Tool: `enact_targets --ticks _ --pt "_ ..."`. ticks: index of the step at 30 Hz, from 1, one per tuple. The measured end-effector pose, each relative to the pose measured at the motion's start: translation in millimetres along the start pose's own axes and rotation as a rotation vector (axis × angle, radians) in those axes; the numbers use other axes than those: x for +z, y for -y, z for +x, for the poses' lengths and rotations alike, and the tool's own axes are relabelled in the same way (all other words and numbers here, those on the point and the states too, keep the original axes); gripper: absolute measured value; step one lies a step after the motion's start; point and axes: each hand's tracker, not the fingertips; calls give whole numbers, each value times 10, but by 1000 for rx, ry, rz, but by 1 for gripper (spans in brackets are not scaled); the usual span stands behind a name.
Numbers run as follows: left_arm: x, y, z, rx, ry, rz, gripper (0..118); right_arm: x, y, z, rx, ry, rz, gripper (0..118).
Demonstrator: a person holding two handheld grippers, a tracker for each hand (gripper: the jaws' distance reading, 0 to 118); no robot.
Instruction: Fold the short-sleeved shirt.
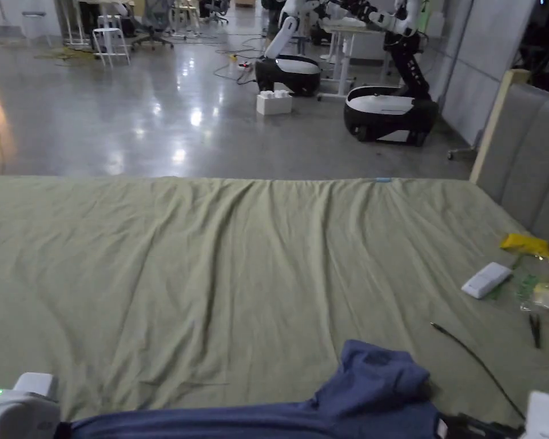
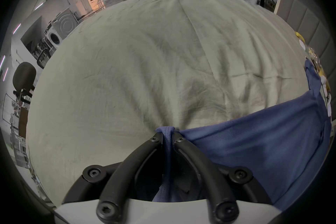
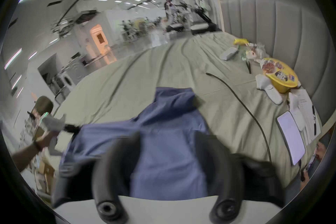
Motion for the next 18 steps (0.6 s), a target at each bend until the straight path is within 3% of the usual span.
enact_targets --ticks 2,5,8,10,11,12,14,18 --pt "-1 14 6 -6 -2 -3 9 -450 -170 52 38 109 -18 72" --pt "-20 39 -11 -23 -2 16 9 -1167 -279 211 87 170 -166 72" --pt "14 93 -42 -8 13 41 8 -1621 -235 226 189 256 -304 70" --pt "18 104 -48 -3 16 52 8 -1683 -151 160 235 225 -313 60" --pt "16 108 -44 -3 15 54 8 -1609 -173 70 267 263 -267 57" --pt "60 117 -3 -9 13 57 8 -1584 -186 36 284 230 -261 43" --pt "102 110 30 -19 3 55 8 -1599 -199 -5 320 170 -280 1" --pt "431 167 -144 49 54 139 6 -1357 -230 -117 325 128 -232 1"
